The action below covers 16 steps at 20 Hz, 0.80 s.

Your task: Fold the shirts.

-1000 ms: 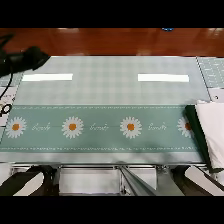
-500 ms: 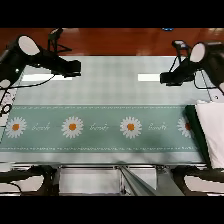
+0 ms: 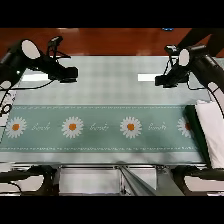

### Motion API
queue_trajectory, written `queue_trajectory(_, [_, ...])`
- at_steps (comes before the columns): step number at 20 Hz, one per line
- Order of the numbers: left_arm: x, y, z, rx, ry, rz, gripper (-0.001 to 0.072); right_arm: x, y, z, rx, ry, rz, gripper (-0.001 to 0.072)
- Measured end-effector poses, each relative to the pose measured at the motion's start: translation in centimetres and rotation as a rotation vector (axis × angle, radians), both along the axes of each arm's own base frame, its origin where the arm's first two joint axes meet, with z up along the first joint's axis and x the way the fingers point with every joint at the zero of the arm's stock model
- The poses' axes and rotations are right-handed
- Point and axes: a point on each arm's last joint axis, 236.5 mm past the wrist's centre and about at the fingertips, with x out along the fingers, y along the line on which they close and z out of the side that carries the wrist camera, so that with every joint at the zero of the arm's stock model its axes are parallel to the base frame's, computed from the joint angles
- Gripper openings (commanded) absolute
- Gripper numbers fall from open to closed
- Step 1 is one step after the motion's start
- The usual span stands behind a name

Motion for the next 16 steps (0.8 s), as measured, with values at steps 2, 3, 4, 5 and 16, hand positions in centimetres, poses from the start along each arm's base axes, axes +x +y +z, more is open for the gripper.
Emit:
queue_trajectory(2, [-0.14,0.18,-0.24,0.004,0.005,0.002,0.0016,-0.28,-0.07,-0.09,-0.004,0.012,-0.003,0.0024])
queue_trajectory(3, [-0.21,0.21,-0.37,0.005,0.009,0.002,0.0016,-0.34,-0.1,-0.14,-0.005,0.016,-0.004,0.0024])
queue_trajectory(4, [-0.23,0.24,-0.44,0.006,0.01,0.003,0.0016,-0.4,-0.11,-0.16,-0.006,0.019,-0.006,0.0024])
queue_trajectory(5, [-0.23,0.27,-0.55,0.007,0.012,0.003,0.0017,-0.45,-0.13,-0.15,-0.008,0.02,-0.007,0.0024])
queue_trajectory(16, [-0.26,0.35,-0.94,0.01,0.02,0.006,0.0016,-0.59,-0.2,-0.18,-0.01,0.026,-0.008,0.0024])
